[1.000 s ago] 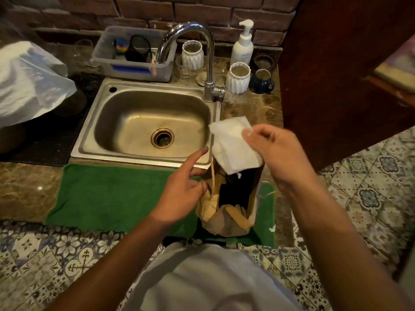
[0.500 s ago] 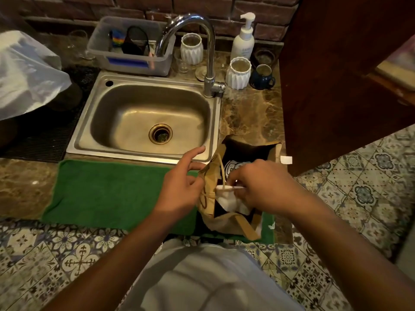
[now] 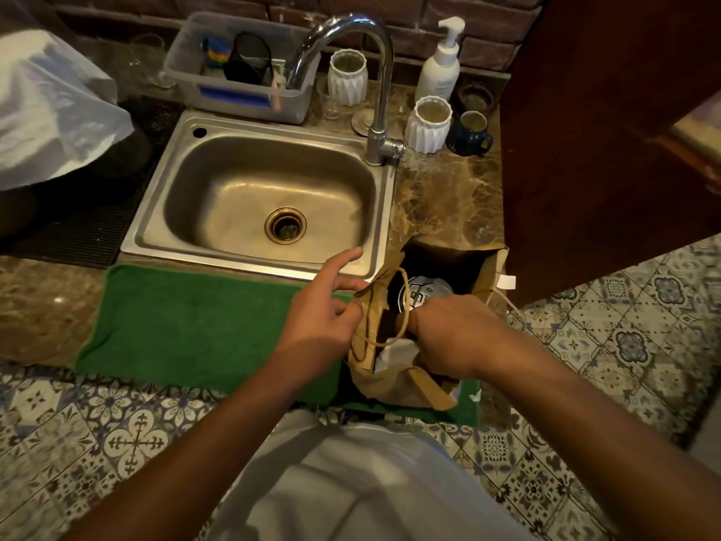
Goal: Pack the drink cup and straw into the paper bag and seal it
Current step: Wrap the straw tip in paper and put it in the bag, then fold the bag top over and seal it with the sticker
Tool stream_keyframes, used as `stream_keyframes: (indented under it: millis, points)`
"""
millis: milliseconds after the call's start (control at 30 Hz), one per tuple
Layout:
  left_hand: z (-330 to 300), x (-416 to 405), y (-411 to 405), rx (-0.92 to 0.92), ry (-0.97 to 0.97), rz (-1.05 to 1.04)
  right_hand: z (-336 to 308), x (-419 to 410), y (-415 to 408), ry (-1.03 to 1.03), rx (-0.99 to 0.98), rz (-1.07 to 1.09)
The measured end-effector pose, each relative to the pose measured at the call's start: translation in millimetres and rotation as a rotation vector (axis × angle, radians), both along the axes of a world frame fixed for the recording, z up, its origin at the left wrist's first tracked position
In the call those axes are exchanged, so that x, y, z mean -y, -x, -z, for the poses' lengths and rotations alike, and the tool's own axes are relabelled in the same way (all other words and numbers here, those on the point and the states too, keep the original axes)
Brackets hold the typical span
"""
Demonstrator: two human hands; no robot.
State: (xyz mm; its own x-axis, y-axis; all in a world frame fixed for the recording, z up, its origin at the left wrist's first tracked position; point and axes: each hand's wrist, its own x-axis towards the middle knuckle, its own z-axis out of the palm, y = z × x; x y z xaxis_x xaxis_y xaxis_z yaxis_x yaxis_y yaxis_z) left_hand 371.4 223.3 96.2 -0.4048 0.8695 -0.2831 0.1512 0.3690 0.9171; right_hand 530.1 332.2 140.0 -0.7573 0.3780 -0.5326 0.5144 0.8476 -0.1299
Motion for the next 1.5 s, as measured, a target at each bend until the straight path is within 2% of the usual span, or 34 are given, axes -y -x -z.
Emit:
stream_keyframes:
  millis: [167, 300, 467, 567, 767, 967, 1067, 1233, 1300, 1400, 1500]
  points:
    - [-2, -2, -1, 0.002, -0.006, 0.009, -9, -2, -8, -0.018, -0.126, 0.046]
    - [-4, -5, 1, 0.01, -0.001, 0.01, -35, -12, -17, 0.001, -0.362, 0.142]
    - [-5, -7, -2, 0.011, 0.016, -0.003, -52, -26, -41, -0.069, -0.693, 0.455]
    - [-6, -8, -5, 0.038, 0.032, -0.01, -41, -29, -56, -0.08, -0.691, 0.651]
    - [-12, -12, -10, 0.208, 0.024, -0.09, -8, -7, -70, 0.237, -0.677, 0.925]
    - [-21, -23, -21, 0.247, 0.025, -0.012, 9, 11, -58, 0.688, -0.675, 1.124]
    - [-25, -26, -29, 0.219, 0.012, 0.024, 13, 13, -47, 0.767, -0.659, 1.181]
    - [-23, -17, -26, 0.291, -0.052, 0.116, 15, 5, -35, 0.899, -0.812, 1.239]
    - [-21, -11, -23, 0.171, -0.026, 0.203, 16, 4, -33, 0.917, -0.862, 1.242]
    - [-16, -4, -25, -0.149, -0.012, 0.299, 14, 2, -30, 0.972, -0.918, 1.296]
    - [-5, -4, -24, -0.301, -0.103, 0.225, 13, 2, -28, 1.002, -0.899, 1.264]
